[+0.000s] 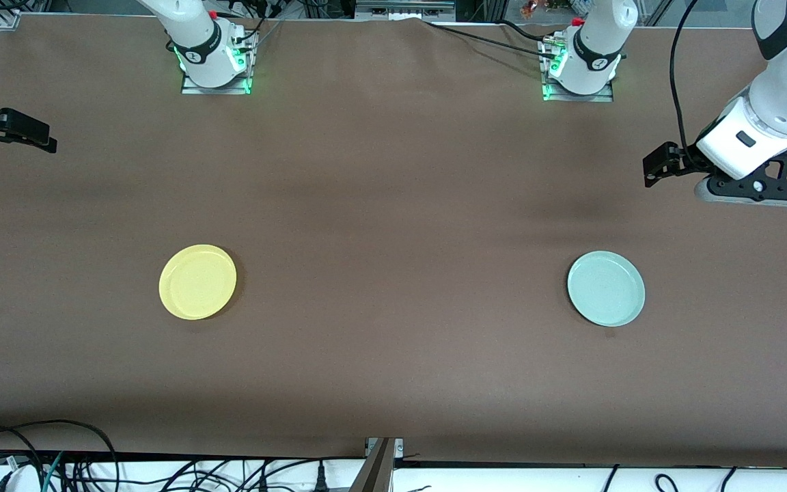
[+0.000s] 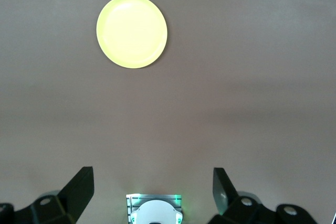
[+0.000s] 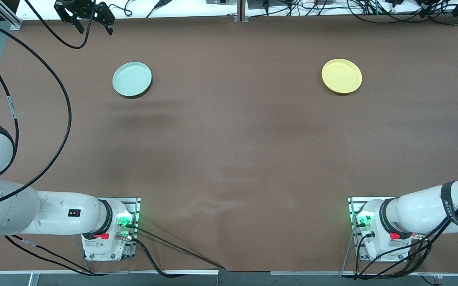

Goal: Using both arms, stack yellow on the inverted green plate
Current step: 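Move the left gripper down toward the rim of the green plate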

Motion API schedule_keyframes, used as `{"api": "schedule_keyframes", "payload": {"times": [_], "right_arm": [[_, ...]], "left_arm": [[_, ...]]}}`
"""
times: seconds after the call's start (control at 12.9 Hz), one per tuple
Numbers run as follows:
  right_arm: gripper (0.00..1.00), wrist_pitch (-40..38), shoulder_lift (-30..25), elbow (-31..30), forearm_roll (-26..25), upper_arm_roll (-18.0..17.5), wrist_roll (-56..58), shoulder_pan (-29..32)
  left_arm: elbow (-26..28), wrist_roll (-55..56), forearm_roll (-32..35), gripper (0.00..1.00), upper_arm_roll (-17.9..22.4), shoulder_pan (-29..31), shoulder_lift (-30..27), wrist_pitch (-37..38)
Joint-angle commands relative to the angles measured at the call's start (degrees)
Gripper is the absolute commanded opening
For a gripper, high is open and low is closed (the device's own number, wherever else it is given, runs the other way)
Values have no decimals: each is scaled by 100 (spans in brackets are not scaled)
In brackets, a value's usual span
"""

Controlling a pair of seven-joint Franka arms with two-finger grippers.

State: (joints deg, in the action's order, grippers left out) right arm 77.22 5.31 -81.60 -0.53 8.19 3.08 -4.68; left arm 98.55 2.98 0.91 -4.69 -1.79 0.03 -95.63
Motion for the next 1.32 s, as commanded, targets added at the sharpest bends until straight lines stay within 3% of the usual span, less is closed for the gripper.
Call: {"api": "schedule_keyframes", "payload": {"times": [0.0, 0.39, 0.7, 1.24], "right_arm": [[100, -32, -48, -14, 26, 104, 79, -25], [100, -41, -223, -180, 26, 77, 79, 11], [100, -40, -285, -313, -17, -2, 70, 11], [100, -5, -215, -207, -9, -2, 70, -33]], "left_arm": [[-257, -140, -29, 100, -6, 47, 164, 150], [-249, -157, -29, 100, 3, 134, 365, 168], [-257, -841, -20, 100, 3, 416, 1085, 19], [-143, -2485, 85, 100, 3, 899, 2578, -2203]]}}
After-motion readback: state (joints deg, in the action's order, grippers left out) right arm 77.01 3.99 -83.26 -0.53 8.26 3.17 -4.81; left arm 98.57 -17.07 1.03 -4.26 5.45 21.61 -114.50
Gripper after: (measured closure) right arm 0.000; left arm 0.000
